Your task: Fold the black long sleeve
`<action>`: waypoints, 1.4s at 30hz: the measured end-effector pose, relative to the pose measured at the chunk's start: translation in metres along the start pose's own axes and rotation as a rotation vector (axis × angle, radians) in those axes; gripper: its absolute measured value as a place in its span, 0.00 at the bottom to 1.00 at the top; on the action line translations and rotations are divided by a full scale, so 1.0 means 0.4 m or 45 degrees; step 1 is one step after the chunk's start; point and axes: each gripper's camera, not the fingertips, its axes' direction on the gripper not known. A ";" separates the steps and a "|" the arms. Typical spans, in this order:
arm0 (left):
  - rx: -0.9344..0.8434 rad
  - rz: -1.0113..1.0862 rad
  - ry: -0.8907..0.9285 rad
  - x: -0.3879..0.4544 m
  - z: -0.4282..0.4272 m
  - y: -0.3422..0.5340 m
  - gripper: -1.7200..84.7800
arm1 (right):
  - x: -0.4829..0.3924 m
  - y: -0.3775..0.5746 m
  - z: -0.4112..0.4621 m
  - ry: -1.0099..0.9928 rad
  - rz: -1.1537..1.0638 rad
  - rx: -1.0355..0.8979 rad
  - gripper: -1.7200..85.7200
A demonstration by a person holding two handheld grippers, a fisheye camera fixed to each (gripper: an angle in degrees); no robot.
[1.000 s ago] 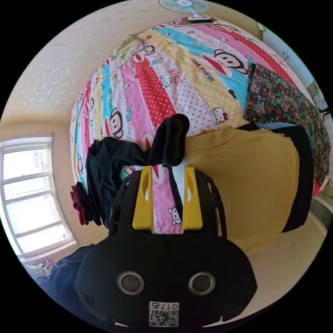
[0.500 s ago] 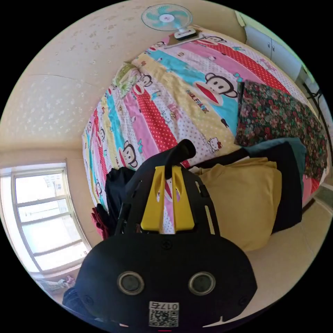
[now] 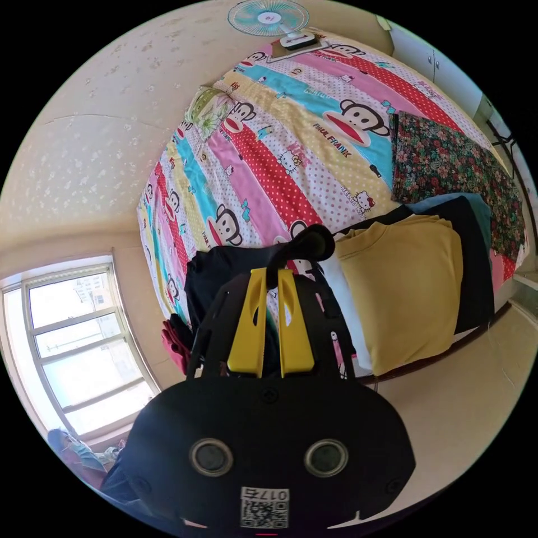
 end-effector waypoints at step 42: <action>-0.843 1.871 -0.219 0.585 0.370 0.698 0.06 | -0.237 0.037 0.925 -0.244 -0.273 -0.599 0.03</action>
